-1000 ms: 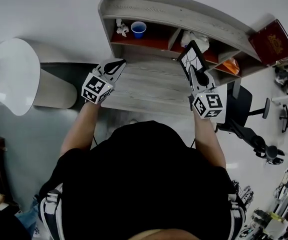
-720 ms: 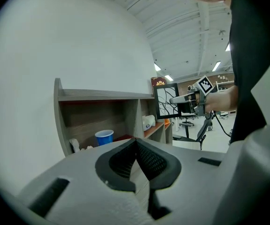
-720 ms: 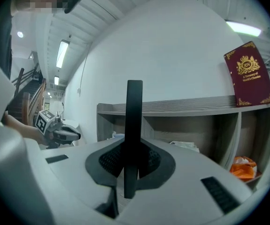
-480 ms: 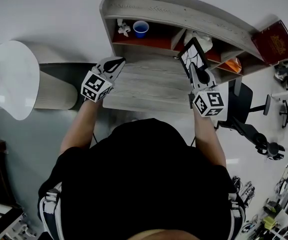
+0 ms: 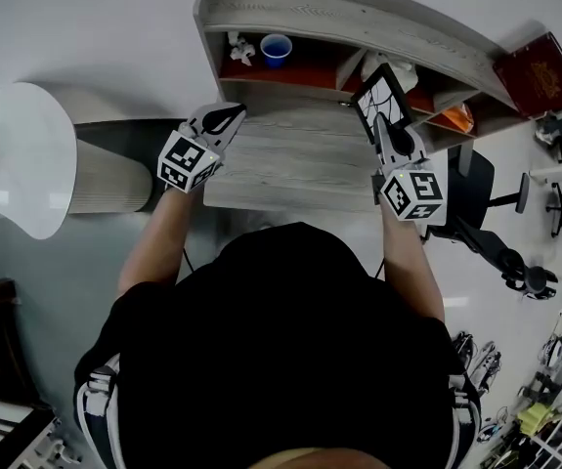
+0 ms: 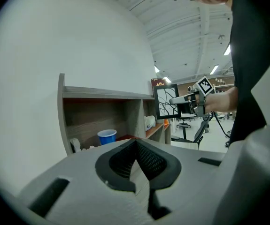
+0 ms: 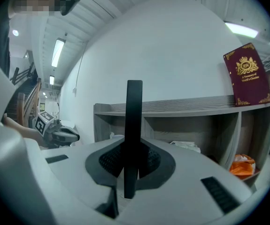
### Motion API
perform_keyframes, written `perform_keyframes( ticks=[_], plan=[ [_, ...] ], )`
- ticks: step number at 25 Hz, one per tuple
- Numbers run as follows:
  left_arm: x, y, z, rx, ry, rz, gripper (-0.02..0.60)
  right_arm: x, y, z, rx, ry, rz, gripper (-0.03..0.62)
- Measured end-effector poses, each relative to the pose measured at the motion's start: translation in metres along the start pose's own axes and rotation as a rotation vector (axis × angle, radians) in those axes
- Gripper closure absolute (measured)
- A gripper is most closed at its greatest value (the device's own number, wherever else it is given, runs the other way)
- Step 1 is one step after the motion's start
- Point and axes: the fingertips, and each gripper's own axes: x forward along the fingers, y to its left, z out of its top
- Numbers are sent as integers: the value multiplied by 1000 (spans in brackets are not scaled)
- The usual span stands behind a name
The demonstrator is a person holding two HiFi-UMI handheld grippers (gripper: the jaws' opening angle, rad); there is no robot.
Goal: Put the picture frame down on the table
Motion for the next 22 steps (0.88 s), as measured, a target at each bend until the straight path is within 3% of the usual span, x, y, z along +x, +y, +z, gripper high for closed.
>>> perform_keyframes(
  ticks=[13,22],
  plan=[
    [18,1,6,-31,-10,-26,565,1,-14,-6,8,21,-7,563],
    [46,-10,22,-43,-5,1,565,11,-39,-12,34,19,60,563]
  ],
)
